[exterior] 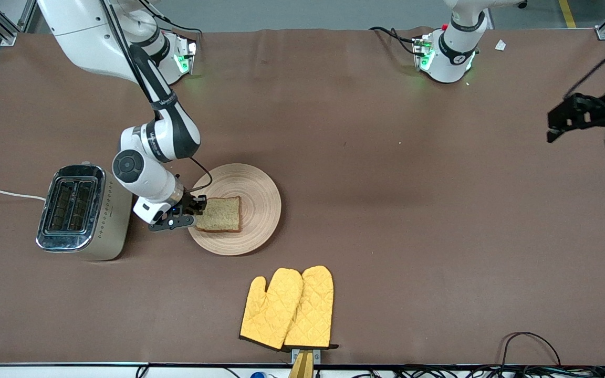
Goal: Move plate and put bread in toaster
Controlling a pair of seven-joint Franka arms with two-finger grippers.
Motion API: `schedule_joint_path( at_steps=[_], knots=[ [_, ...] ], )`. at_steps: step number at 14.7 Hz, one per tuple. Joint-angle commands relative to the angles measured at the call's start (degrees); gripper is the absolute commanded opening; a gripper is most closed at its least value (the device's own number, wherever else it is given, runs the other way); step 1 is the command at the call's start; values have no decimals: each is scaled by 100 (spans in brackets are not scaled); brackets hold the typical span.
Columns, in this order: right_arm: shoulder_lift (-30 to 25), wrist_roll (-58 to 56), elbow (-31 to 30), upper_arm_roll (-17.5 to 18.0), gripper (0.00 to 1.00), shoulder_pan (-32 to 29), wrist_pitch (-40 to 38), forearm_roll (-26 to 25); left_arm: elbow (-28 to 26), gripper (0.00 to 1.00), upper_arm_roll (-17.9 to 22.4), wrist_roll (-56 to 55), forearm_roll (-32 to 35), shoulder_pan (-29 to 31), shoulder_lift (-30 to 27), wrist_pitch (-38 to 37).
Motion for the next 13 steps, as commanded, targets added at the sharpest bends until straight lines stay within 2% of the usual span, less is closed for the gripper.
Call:
schedule_joint_path(
  at_steps=[1,4,6,9,13],
  knots=[
    [-42,56,-154,-27,29,53,179,-22,-521,100,603,-198,-130,-552,-448,-29],
    [-33,56,-154,-27,28,53,179,-13,-1407,100,850,-163,-315,-666,-983,347],
    [-33,56,-154,-27,21,53,188,-13,-1892,100,885,-137,-315,-666,-1301,690],
    [-42,73,-242,-27,3,44,284,-14,-1982,100,894,56,-315,-658,-1346,954],
    [-59,82,-111,-27,0,-17,145,-13,-1955,100,885,153,-332,-544,-1214,1043]
  ],
)
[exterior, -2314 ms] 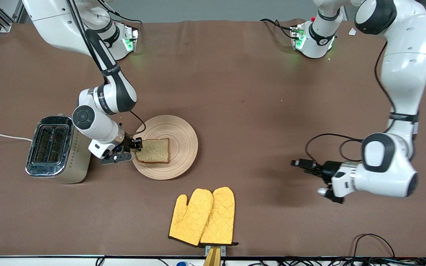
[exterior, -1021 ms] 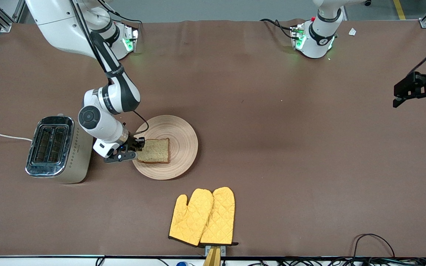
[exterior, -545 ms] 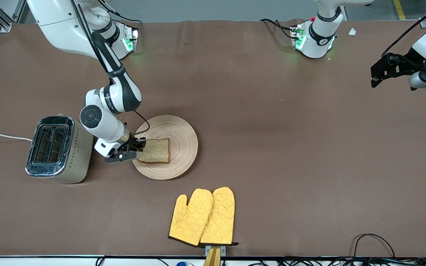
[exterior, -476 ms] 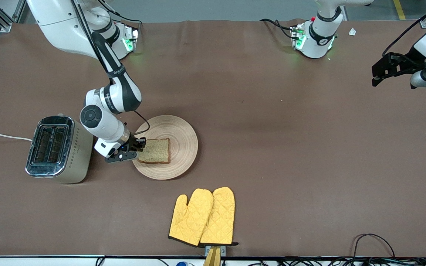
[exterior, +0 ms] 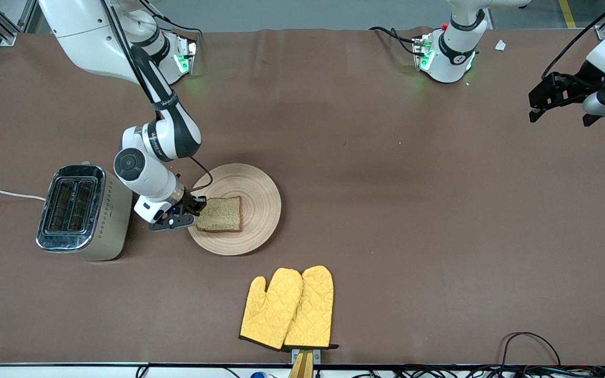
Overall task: Move plate and put bread in toaster
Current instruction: 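Lift the bread and carry it above the toaster slot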
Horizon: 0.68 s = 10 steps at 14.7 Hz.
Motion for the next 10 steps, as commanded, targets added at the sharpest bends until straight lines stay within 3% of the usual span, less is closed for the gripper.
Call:
schedule_joint_path(
  at_steps=[1,4,10],
  knots=[
    [-117,73,141,-56,0,-28,-398,-13,-99,100,51,164,-103,53,-26,107],
    [-415,64,1009,-214,0,-63,-2118,-126,-55,100,42,173,-121,44,9,107],
    [-724,370,2487,-460,0,-81,-4240,-1769,-46,100,42,182,-182,193,62,107]
  ],
)
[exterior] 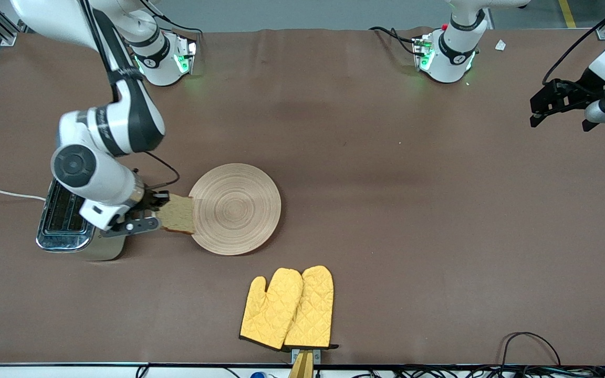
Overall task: Move plate and put bread in toaster
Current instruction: 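Lift the bread and carry it above the toaster slot, then lower the bread into the toaster slot with the right gripper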
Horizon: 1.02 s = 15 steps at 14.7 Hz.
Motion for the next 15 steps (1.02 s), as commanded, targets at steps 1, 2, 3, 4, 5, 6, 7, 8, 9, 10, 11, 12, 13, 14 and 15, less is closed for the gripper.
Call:
schedule_joint_path(
  at_steps=[1,2,3,4,5,6,7,8,9,10,11,12,13,14,15],
  knots=[
    [8,343,626,-62,0,-32,-766,-517,-9,100,23,116,-97,79,10,62],
    [-10,352,811,-159,0,-32,-1039,-536,0,100,15,125,-89,79,10,71],
    [-88,352,926,-281,0,-32,-1233,-579,9,100,15,133,-89,70,27,71],
    [-159,343,936,-370,0,-23,-1322,-701,9,100,15,133,-89,70,28,62],
    [-220,369,927,-388,0,-15,-1427,-929,9,100,15,133,-89,70,28,62],
    [-256,431,927,-388,0,-23,-1550,-1236,9,100,15,142,-89,79,28,62],
    [-308,492,910,-388,0,-23,-1638,-1543,18,100,15,134,-89,79,36,71],
    [-370,501,892,-388,0,-23,-1709,-1868,44,100,23,142,-89,79,45,71],
    [-423,510,883,-388,0,-32,-1779,-2054,44,100,15,142,-89,79,45,62],
    [-449,510,866,-397,0,-32,-1849,-2239,44,100,15,151,-89,79,45,62],
    [-467,510,857,-406,0,-49,-1902,-2415,87,100,15,168,-71,70,45,62],
    [-493,510,778,-414,0,-93,-1885,-2556,149,100,15,169,-80,62,71,62],
    [-502,510,691,-415,0,-120,-1842,-2653,141,100,15,169,-80,61,72,62],
    [-502,510,646,-415,0,-172,-1824,-2784,141,100,15,169,-80,61,72,45],
    [-502,519,620,-415,0,-216,-1815,-2847,141,100,15,169,-80,61,72,36]
  ],
)
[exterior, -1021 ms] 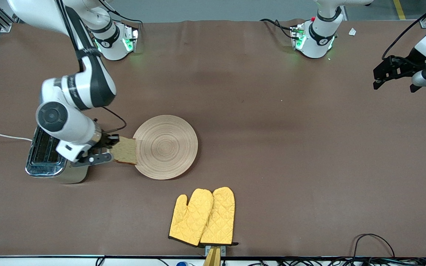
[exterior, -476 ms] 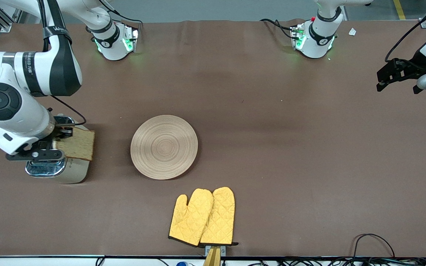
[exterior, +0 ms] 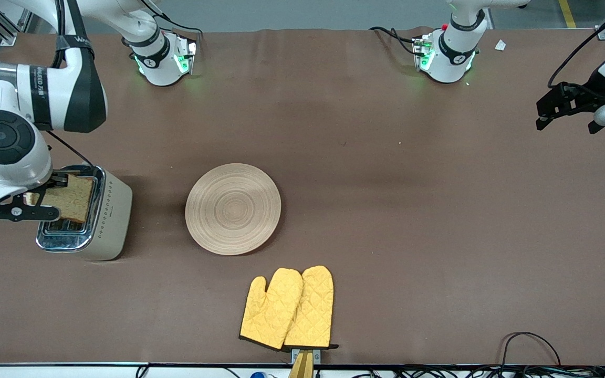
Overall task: Move plate and put bread in toaster
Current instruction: 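Lower the bread into the toaster slot with the right gripper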
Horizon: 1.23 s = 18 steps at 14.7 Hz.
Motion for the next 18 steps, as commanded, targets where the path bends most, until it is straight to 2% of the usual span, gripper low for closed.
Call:
schedule_joint_path(
  at_steps=[1,6,10,18],
  knots=[
    [-178,125,-327,63,0,-126,77,-312,103,100,12,132,-75,5,34,-9],
    [-152,256,-670,72,0,-65,130,-628,121,100,-32,79,-75,-31,34,-18],
    [-126,441,-907,81,0,-56,428,-656,130,100,-41,61,-66,-48,34,-18],
    [111,934,-882,81,0,50,885,-673,121,100,-41,132,-66,4,43,-9]
  ],
)
